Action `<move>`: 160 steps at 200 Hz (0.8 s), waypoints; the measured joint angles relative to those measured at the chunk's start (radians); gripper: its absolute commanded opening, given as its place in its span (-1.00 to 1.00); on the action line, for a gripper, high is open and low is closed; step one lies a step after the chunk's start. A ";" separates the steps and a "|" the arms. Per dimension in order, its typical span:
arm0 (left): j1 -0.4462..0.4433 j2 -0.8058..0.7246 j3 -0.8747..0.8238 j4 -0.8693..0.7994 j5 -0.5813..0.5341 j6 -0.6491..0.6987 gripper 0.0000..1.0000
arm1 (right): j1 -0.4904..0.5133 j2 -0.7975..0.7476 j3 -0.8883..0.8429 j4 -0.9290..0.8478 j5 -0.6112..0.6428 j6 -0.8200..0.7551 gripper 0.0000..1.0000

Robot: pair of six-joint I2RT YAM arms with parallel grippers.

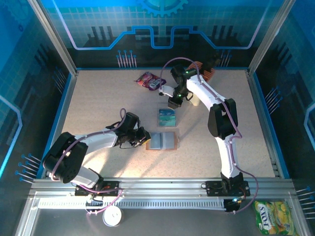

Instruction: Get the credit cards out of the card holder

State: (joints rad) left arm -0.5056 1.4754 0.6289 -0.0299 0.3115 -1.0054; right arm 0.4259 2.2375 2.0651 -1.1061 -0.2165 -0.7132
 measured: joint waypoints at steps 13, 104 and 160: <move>0.000 0.000 -0.002 0.008 0.000 -0.007 -0.68 | 0.000 -0.018 -0.034 0.040 0.000 0.032 -0.83; 0.000 0.000 -0.006 0.021 0.008 -0.017 -0.68 | 0.000 -0.082 -0.223 0.316 -0.035 0.278 -1.00; 0.000 0.000 -0.036 0.033 0.008 -0.018 -0.68 | 0.008 -0.081 -0.284 0.366 -0.038 0.306 -1.00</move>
State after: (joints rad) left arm -0.5056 1.4754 0.5926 0.0029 0.3195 -1.0229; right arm 0.4339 2.1563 1.7809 -0.7403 -0.2546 -0.4068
